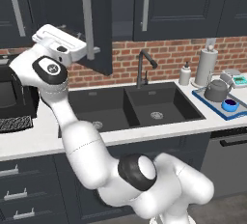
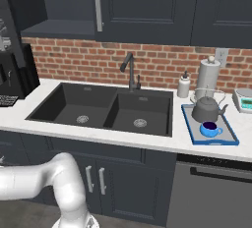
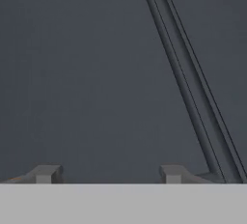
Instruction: Pick the kettle from the counter and place it on the tray. Then pick the mug from the cabinet and place it on the tray. Then close the cabinet doors.
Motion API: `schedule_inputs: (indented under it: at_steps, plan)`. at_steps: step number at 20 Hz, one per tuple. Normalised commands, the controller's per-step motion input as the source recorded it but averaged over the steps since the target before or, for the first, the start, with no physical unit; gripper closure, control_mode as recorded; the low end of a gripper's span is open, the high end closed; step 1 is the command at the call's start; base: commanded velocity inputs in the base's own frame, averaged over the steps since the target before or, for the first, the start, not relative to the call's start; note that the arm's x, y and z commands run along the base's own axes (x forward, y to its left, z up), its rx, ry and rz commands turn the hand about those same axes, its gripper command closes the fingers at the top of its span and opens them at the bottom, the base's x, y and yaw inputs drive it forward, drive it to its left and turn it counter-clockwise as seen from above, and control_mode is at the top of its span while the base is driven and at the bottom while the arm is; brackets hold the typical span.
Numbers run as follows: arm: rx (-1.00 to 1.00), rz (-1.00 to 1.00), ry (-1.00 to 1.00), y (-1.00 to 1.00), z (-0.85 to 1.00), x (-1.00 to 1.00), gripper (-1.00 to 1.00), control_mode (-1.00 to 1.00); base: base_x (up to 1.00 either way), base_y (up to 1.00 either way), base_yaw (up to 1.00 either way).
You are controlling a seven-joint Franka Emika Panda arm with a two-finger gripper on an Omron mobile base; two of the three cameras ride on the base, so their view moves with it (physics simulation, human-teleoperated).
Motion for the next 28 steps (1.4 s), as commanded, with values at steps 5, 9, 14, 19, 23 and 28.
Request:
schedule_inputs:
  at_steps: [5, 9, 14, 19, 23, 28]
  plan:
    - [0.05, 0.0, 0.0, -0.92, 0.23, 0.14, -1.0, -1.0, 0.0, 0.0, 0.0]
    - [0.08, 0.02, -0.03, -0.78, 0.21, 0.3, -1.0, -1.0, 0.0, 0.0, 0.0]
    - [0.11, 0.09, -0.04, -0.69, 0.16, 0.46, -1.0, -1.0, 0.0, 0.0, 0.0]
    - [0.13, 0.11, -0.01, -0.63, 0.14, 0.53, -1.0, -1.0, 0.0, 0.0, 0.0]
    - [0.11, 0.12, 0.0, -0.47, 0.19, 0.57, -1.0, -1.0, 0.0, 0.0, 0.0]
    - [0.11, 0.12, 0.0, -0.41, 0.09, 0.6, -1.0, -1.0, 0.0, 0.0, 0.0]
